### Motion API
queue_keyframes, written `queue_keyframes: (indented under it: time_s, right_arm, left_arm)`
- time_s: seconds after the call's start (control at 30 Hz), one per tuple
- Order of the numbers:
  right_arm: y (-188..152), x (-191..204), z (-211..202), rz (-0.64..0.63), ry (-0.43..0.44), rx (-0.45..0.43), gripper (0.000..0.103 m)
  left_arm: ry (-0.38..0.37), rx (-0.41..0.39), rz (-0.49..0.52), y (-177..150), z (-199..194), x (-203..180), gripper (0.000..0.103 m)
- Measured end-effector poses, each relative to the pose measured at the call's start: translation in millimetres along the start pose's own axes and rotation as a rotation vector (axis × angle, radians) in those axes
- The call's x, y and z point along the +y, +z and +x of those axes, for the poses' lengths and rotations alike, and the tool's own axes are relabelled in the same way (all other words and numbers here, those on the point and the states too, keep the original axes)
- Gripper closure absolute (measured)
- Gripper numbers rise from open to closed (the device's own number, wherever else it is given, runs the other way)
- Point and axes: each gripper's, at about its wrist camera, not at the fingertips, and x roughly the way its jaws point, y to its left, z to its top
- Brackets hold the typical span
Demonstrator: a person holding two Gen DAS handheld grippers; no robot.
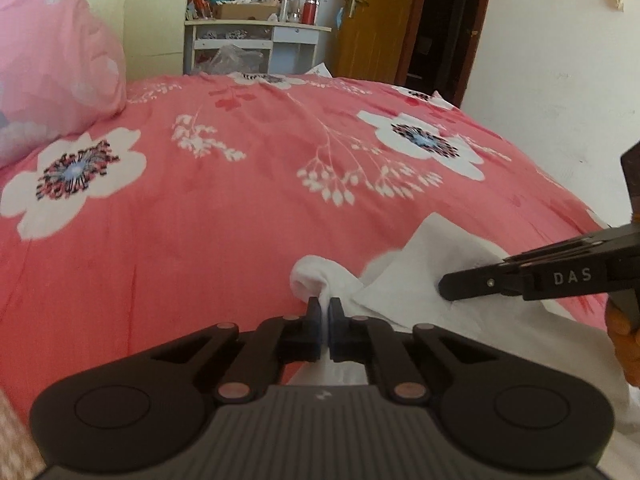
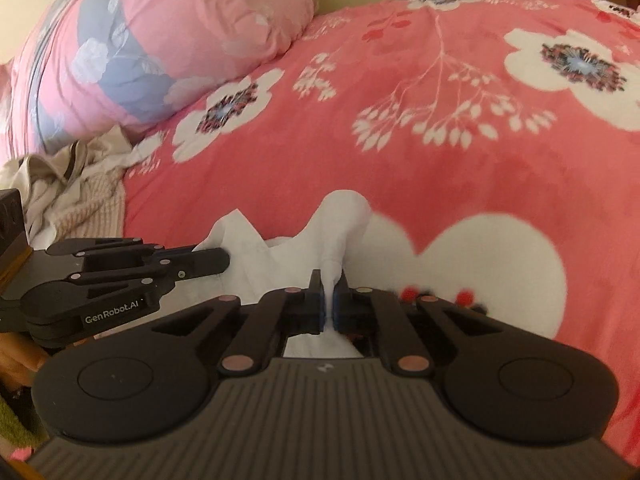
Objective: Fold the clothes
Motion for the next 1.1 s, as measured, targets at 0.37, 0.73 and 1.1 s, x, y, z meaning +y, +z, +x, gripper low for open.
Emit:
queue_keyframes:
  time_s: [0.37, 0.73, 1.1]
  right_arm:
    - [42, -21, 23, 0.014, -0.033, -0.069, 0.101]
    - [36, -51, 28, 0.083, -0.054, -0.133, 0.088]
    - [5, 1, -185, 0.08, -0.04, -0.304, 0.05]
  left_arm:
    - [0.04, -0.031, 0.03, 34, 47, 7, 0.099]
    - [0.102, -0.043, -0.055, 43, 42, 13, 0.06]
    - [0.055, -0.154, -0.046, 42, -220, -13, 0.025]
